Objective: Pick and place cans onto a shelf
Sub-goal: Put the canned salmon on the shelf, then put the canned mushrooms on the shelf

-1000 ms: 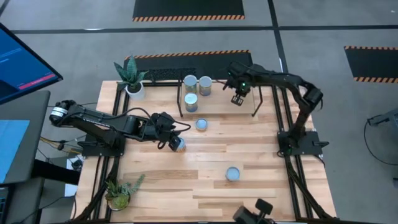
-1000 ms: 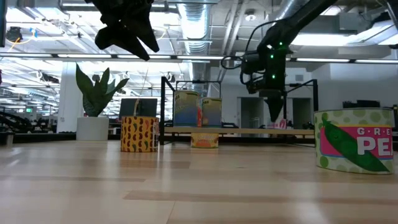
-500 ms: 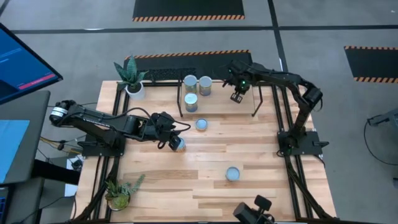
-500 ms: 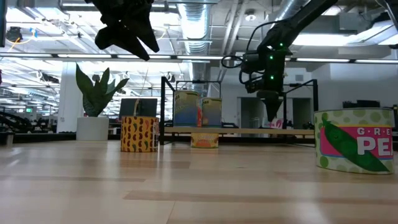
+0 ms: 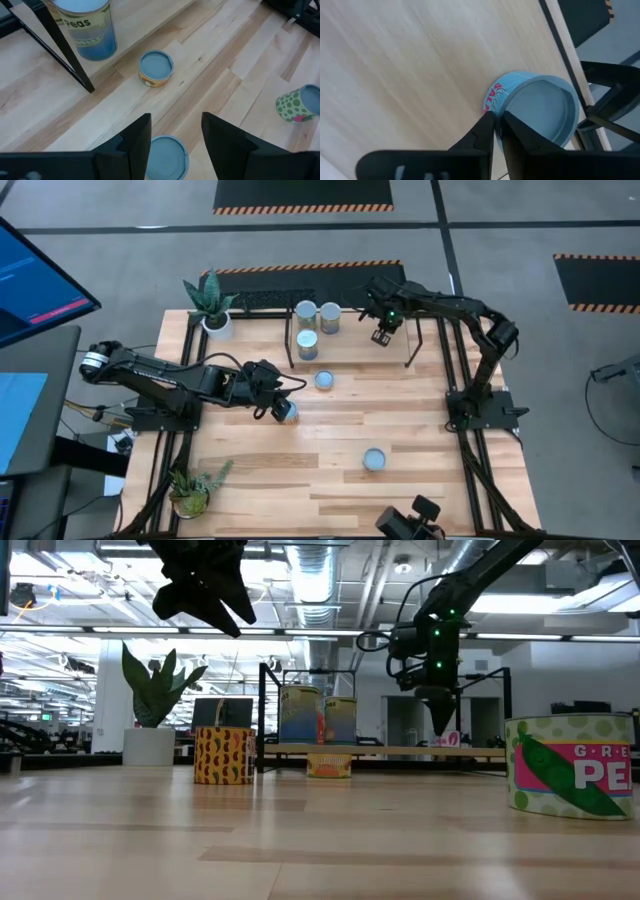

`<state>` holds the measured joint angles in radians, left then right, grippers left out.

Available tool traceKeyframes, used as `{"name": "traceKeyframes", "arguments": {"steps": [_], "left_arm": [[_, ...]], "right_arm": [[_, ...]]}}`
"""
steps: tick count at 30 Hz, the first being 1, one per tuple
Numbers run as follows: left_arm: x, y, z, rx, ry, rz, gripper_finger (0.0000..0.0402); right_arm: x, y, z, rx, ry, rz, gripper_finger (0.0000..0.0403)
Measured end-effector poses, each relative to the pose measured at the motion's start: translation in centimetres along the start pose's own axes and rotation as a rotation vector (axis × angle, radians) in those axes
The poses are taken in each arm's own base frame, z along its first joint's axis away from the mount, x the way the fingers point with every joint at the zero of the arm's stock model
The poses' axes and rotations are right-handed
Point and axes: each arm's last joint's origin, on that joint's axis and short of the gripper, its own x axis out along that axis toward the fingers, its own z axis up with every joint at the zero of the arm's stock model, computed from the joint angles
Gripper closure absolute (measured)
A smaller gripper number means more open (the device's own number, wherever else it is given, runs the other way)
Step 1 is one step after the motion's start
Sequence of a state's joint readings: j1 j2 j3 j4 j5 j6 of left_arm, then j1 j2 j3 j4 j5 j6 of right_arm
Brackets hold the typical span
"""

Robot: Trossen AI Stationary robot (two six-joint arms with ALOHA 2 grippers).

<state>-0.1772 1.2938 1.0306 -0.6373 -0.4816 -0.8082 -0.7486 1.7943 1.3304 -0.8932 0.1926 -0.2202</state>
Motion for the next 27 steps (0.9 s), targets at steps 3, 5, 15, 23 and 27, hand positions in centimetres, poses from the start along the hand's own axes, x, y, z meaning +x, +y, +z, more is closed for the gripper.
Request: {"name": "traceKeyframes", "arguments": {"steps": [3, 5, 15, 23, 27], "left_arm": [[0.0, 0.0, 0.0, 0.000, 0.001, -0.001, 0.0239], [0.0, 0.0, 0.0, 0.000, 0.001, -0.001, 0.0239], [0.0, 0.0, 0.0, 0.000, 0.005, -0.004, 0.0239], [0.0, 0.0, 0.0, 0.000, 0.005, -0.005, 0.0239], [0.0, 0.0, 0.0, 0.000, 0.006, -0.005, 0.0239]], "right_arm": [[0.0, 0.1, 0.0, -0.001, 0.000, 0.018, 0.0347], [-0.1, 0.4, 0.0, -0.008, -0.001, 0.019, 0.0347], [-0.7, 0.5, -0.3, -0.017, 0.057, 0.038, 0.0346], [-3.7, -0.2, 1.0, -0.010, 0.028, 0.029, 0.0346], [-5.5, 0.8, 1.6, 0.063, 0.014, 0.125, 0.0346]]}}
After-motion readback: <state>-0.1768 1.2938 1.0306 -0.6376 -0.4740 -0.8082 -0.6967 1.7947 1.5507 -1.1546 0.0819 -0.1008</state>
